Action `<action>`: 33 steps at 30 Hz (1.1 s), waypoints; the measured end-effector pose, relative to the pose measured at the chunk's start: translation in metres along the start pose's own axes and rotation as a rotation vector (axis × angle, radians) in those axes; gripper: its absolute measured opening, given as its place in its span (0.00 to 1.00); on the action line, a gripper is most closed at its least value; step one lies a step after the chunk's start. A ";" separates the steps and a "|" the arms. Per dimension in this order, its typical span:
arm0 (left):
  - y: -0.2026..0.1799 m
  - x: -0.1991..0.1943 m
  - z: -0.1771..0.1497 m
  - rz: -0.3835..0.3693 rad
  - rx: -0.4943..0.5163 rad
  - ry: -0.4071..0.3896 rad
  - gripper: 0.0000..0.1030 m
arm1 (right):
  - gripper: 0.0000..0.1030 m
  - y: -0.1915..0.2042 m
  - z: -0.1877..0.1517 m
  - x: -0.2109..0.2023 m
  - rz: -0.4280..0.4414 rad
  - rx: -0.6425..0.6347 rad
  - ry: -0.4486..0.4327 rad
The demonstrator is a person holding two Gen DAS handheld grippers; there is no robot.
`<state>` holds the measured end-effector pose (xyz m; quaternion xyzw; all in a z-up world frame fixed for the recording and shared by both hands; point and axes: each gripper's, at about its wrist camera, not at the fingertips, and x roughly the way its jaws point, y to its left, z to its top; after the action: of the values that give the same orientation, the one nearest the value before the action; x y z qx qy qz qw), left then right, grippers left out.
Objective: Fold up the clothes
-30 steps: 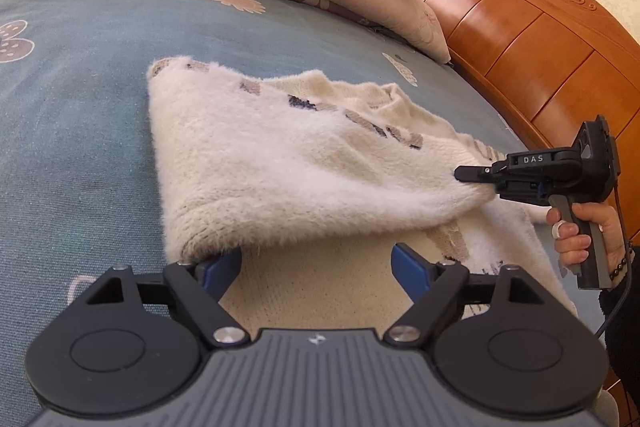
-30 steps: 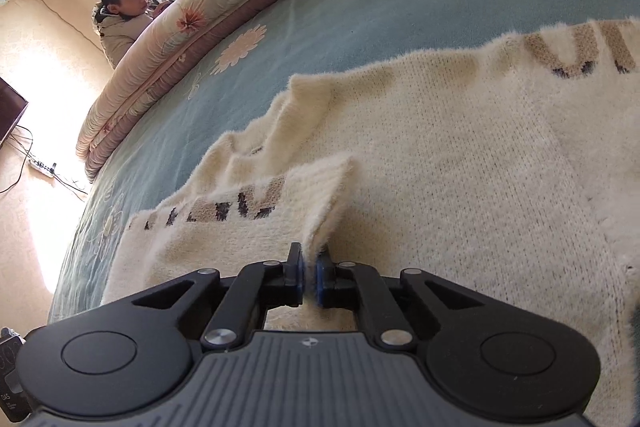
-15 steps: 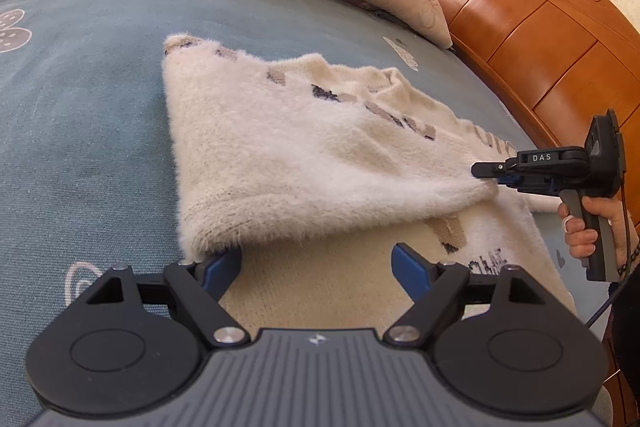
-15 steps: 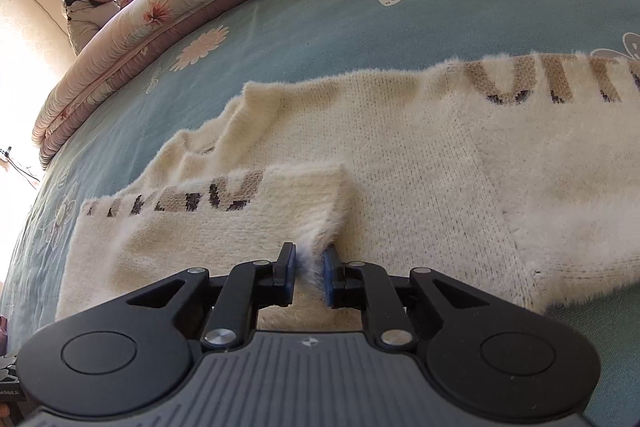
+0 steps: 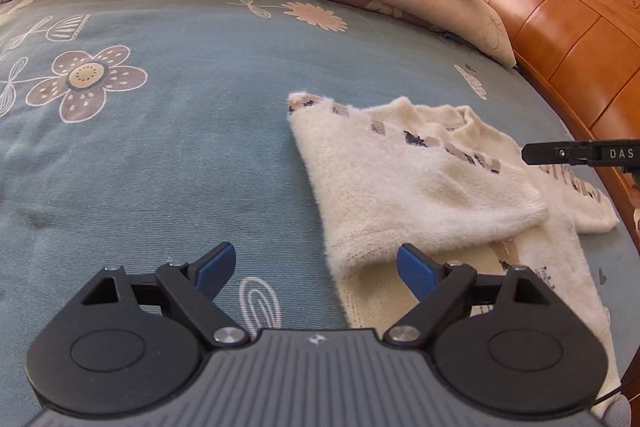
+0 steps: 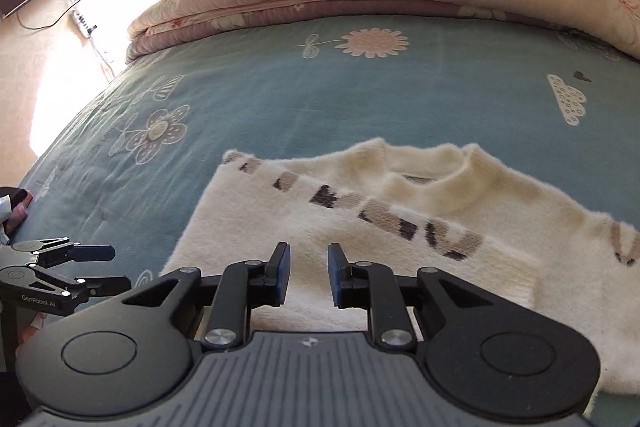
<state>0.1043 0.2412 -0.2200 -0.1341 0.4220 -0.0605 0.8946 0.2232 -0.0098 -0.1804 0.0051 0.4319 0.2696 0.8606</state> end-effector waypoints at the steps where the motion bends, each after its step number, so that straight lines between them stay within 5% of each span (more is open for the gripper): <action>1: 0.008 -0.001 0.001 0.007 -0.023 -0.004 0.85 | 0.21 0.017 0.007 0.010 0.016 -0.041 0.011; 8: 0.031 0.006 0.003 0.044 -0.078 0.009 0.85 | 0.17 0.090 0.020 0.092 0.036 -0.214 0.155; 14: 0.036 0.006 0.003 0.042 -0.090 0.007 0.85 | 0.16 0.098 -0.006 0.141 0.022 -0.215 0.238; 22: 0.031 0.008 0.003 0.039 -0.087 0.002 0.85 | 0.16 0.097 -0.003 0.105 0.069 -0.196 0.190; 27: 0.026 0.014 0.002 0.038 -0.068 0.012 0.85 | 0.18 0.106 -0.021 0.126 0.056 -0.227 0.236; 33: -0.002 0.021 -0.002 -0.046 0.016 -0.027 0.85 | 0.20 0.089 -0.003 0.098 0.018 -0.227 0.219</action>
<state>0.1158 0.2343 -0.2358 -0.1373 0.4061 -0.0828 0.8997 0.2271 0.1120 -0.2333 -0.1177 0.4901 0.3232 0.8009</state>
